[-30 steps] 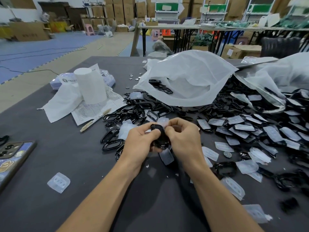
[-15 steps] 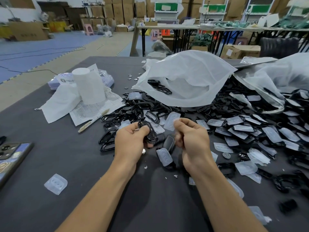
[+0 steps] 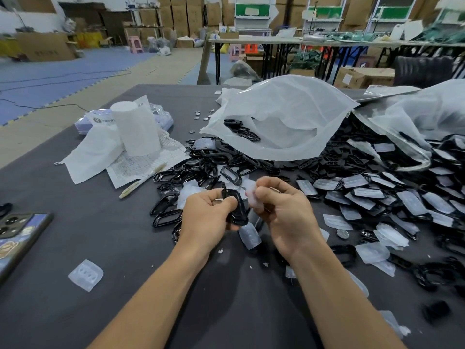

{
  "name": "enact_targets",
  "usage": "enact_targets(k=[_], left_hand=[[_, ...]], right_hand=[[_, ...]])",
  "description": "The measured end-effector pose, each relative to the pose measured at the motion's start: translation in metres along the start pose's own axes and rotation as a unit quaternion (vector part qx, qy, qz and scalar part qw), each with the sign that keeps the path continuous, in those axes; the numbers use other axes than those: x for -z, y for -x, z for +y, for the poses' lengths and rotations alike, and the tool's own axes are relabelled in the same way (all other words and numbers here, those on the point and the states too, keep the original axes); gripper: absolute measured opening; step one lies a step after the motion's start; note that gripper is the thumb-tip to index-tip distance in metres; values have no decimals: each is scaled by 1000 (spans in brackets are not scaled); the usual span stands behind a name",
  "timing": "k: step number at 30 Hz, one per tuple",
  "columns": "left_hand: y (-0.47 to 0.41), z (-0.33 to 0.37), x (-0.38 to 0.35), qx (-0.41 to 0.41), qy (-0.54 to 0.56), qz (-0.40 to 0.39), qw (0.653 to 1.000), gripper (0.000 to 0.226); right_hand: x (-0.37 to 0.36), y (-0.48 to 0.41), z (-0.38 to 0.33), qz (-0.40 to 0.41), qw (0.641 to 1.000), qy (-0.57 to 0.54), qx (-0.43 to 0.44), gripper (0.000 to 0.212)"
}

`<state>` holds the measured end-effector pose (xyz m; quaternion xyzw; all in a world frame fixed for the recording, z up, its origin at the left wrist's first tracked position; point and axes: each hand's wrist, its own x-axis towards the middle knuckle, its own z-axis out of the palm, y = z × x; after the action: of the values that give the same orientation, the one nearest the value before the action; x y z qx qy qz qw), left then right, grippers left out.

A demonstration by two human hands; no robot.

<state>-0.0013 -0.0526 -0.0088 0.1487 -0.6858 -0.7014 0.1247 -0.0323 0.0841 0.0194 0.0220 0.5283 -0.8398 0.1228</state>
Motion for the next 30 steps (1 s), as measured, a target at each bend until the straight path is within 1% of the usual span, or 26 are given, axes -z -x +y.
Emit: enact_targets(k=[2, 5, 8, 11, 14, 17, 19, 20, 25, 27, 30], left_hand=[[0, -1, 0, -8, -12, -3, 1000, 28], [1, -1, -1, -18, -17, -7, 1000, 19], [3, 0, -1, -21, -13, -10, 1000, 11], [4, 1, -1, -21, -5, -2, 1000, 12], [5, 2, -1, -3, 16, 4, 1000, 14], [3, 1, -1, 4, 23, 11, 1000, 20], [3, 0, -2, 3, 26, 12, 1000, 23], [3, 0, -2, 2, 28, 11, 1000, 23], [2, -1, -2, -2, 24, 10, 1000, 25], [2, -1, -1, 0, 24, 11, 1000, 25], [2, 0, -1, 5, 34, 23, 999, 25]], right_hand=[[0, 1, 2, -15, 999, 31, 32, 25], [-2, 3, 1, -26, 994, 80, 65, 25], [-3, 4, 1, -42, 991, 103, 80, 34], [-4, 5, 1, -47, 992, 100, 68, 31], [-5, 6, 1, -28, 992, 110, 46, 26], [-4, 4, 1, 16, 992, 121, 40, 9], [-3, 3, -1, 30, 994, 102, 35, 4], [-3, 3, -2, 33, 994, 95, 32, 4], [-1, 3, -6, 24, 993, 114, 16, 28], [0, 3, -6, 23, 993, 115, 12, 30], [-1, 4, -5, 17, 994, 108, 19, 26]])
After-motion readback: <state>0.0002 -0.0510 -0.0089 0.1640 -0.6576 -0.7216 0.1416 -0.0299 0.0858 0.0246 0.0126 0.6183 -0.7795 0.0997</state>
